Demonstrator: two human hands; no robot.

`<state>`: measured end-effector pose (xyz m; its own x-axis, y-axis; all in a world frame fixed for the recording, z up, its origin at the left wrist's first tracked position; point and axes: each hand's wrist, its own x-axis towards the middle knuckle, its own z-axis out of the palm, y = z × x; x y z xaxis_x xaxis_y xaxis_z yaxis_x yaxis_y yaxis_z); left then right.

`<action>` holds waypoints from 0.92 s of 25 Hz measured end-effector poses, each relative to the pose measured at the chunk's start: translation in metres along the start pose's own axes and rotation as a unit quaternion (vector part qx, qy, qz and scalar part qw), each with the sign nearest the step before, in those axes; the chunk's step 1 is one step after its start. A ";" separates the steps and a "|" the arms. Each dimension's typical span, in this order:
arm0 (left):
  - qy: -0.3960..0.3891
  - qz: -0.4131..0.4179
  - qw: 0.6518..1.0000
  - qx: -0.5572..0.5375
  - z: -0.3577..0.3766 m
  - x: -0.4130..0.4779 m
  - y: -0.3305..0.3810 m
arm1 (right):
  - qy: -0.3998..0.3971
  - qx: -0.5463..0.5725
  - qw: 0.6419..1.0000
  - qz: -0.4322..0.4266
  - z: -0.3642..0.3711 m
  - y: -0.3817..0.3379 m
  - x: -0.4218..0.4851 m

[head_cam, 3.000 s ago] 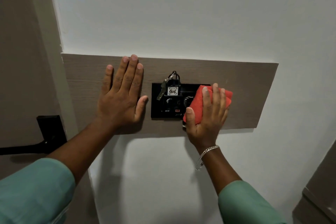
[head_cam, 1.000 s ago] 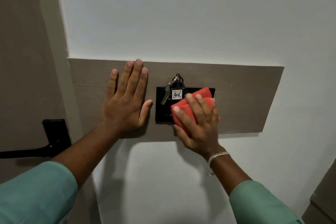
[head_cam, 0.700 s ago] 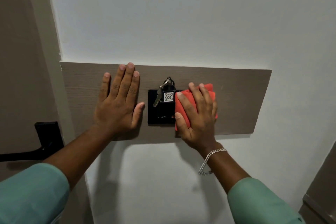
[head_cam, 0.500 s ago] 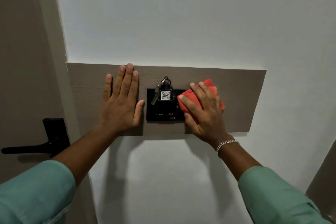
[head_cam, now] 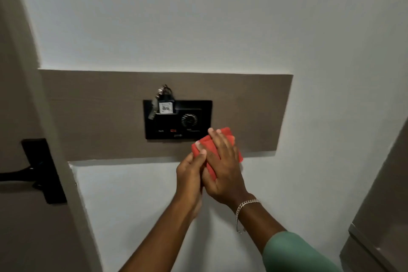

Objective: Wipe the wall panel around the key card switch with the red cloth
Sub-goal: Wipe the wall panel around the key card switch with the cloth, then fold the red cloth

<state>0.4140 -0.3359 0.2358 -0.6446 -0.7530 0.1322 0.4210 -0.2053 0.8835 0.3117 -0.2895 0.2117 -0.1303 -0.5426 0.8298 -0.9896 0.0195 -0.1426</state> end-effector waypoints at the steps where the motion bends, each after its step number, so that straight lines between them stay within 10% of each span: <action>1: -0.020 -0.035 0.999 -0.013 0.006 0.003 -0.006 | -0.031 0.004 1.000 0.003 -0.010 0.009 -0.012; 5: -0.051 -0.115 0.992 0.002 0.047 0.005 -0.051 | -0.028 0.149 0.977 0.150 -0.055 0.044 -0.059; 12: -0.069 -0.167 0.981 0.073 0.174 -0.014 -0.180 | 0.060 0.318 0.762 0.561 -0.150 0.146 -0.159; 19: -0.043 -0.164 0.930 0.327 0.303 -0.049 -0.353 | -0.083 -0.010 0.799 0.595 -0.232 0.283 -0.287; 23: -0.144 -0.297 0.904 0.273 0.343 -0.067 -0.436 | -0.175 -0.018 0.758 0.628 -0.272 0.357 -0.355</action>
<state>0.0543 0.0185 -0.0040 -0.8257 -0.4016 -0.3962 -0.3806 -0.1217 0.9167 -0.0124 0.1385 0.0130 -0.9533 -0.2660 -0.1429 -0.1001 0.7249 -0.6816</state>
